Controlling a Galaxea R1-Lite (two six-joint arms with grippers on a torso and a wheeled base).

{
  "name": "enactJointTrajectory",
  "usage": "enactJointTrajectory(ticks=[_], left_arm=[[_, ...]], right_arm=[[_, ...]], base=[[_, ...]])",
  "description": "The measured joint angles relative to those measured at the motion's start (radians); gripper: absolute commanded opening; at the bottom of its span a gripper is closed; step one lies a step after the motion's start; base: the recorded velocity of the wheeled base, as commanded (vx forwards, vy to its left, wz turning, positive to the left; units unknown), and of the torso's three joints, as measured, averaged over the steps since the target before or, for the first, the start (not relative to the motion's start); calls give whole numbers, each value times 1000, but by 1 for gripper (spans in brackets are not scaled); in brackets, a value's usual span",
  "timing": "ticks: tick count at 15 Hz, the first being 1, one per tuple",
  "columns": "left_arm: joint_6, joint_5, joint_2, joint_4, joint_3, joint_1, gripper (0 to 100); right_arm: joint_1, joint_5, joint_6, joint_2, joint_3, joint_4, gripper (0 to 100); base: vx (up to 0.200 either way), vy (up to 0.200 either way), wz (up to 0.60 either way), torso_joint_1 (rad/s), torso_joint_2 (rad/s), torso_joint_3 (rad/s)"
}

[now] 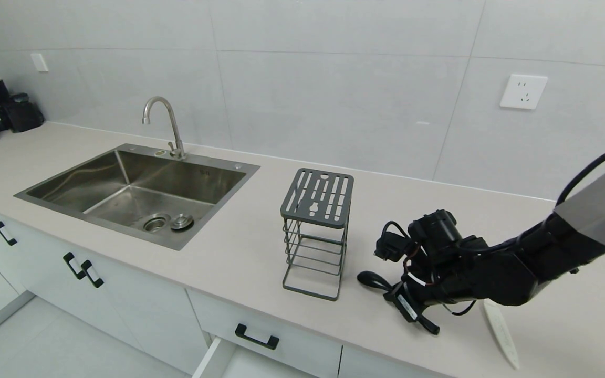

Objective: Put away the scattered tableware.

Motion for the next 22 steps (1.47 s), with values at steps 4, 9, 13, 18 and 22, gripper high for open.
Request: enactJointTrajectory(ticks=[4, 9, 13, 18, 22], left_arm=[[0, 0, 0, 0, 0, 0, 100], [0, 0, 0, 0, 0, 0, 100], [0, 0, 0, 0, 0, 0, 100], [0, -1, 0, 0, 0, 0, 100], [0, 0, 0, 0, 0, 0, 100]], right_arm=[[13, -2, 4, -190, 159, 1, 0], [132, -2, 14, -315, 244, 1, 0], [164, -3, 14, -343, 269, 1, 0], [273, 73, 102, -346, 162, -7, 0], [360, 130, 153, -335, 142, -78, 0]], base=[[0, 0, 0, 0, 0, 0], [0, 0, 0, 0, 0, 0], [0, 0, 0, 0, 0, 0], [0, 0, 0, 0, 0, 0], [0, 0, 0, 0, 0, 0]])
